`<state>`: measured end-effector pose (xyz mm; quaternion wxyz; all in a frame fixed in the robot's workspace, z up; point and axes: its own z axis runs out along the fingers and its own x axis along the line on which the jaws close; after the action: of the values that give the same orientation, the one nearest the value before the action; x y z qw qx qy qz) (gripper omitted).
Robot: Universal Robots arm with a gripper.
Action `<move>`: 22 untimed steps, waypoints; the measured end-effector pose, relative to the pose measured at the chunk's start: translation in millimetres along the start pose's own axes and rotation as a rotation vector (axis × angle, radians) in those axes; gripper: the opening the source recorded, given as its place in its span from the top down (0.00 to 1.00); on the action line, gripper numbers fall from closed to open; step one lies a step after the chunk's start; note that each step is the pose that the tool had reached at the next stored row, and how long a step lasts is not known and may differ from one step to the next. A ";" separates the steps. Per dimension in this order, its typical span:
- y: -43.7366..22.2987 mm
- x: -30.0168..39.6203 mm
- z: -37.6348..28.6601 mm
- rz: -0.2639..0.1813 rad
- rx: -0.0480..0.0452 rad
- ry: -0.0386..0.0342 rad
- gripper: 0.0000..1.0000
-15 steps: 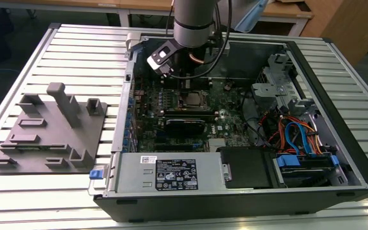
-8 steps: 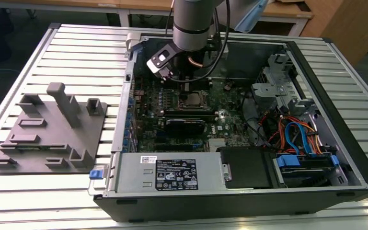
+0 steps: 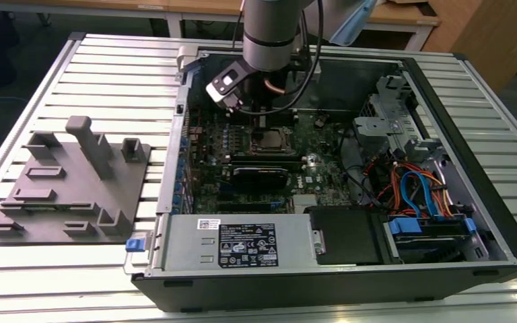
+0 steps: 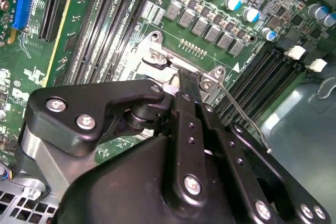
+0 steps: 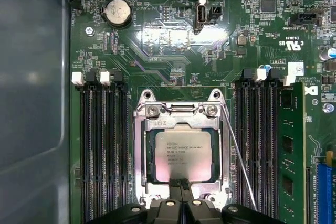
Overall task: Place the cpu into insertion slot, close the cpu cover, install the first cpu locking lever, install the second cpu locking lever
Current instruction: 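Close the cpu cover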
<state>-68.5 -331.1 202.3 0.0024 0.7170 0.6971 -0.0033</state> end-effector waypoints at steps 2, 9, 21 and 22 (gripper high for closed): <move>0.0 0.0 -1.6 0.000 0.0000 0.0000 0.90; 4.9 0.1 -2.2 0.000 0.0000 0.0000 0.90; 26.8 -1.0 -2.0 -0.001 -0.0001 0.0000 0.90; 26.8 -2.1 -2.0 -0.003 -0.0001 0.0000 0.90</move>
<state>-41.7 -333.9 204.3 0.0024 0.7159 0.6982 -0.0033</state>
